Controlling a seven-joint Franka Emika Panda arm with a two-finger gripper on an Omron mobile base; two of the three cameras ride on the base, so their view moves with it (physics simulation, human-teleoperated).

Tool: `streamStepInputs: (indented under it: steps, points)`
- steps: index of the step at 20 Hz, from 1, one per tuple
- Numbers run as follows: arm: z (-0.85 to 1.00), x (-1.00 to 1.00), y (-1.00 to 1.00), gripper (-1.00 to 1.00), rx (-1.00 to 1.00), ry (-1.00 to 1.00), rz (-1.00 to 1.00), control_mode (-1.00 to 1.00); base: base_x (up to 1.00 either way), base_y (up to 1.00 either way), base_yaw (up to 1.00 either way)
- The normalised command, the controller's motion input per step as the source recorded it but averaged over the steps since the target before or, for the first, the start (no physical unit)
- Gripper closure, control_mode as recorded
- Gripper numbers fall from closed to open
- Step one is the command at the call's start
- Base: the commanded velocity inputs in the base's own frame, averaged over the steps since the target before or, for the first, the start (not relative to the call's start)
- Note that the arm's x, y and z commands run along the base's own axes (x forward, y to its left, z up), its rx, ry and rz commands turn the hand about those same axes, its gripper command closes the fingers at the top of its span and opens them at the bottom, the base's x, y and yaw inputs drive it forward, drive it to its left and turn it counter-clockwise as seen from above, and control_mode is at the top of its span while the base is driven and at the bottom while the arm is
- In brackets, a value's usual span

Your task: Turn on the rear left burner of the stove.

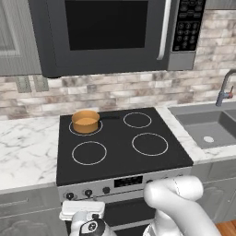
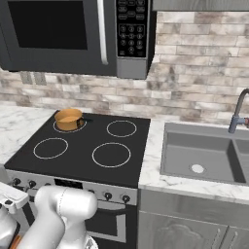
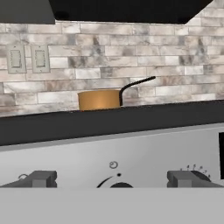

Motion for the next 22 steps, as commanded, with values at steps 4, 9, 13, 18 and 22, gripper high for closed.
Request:
streamStepInputs:
  steps: [4,9,13,18,22]
  points:
    - [0.0,0.0,0.0,-1.0,0.0,0.03,0.0,-1.0,0.0,0.0,0.0]
    - [-0.15,0.03,0.0,-1.0,0.0,0.02,0.0,-1.0,0.0,0.0,0.0]
    - [-0.29,0.16,0.0,-1.0,-0.01,0.0,0.0,-1.0,0.0,0.0,0.0]
    - [-0.19,0.22,0.0,-1.0,0.0,0.01,0.0,-1.0,0.0,0.0,0.0]
    - [-0.18,0.2,0.0,-1.0,0.0,0.02,0.0,-1.0,0.0,0.0,0.0]
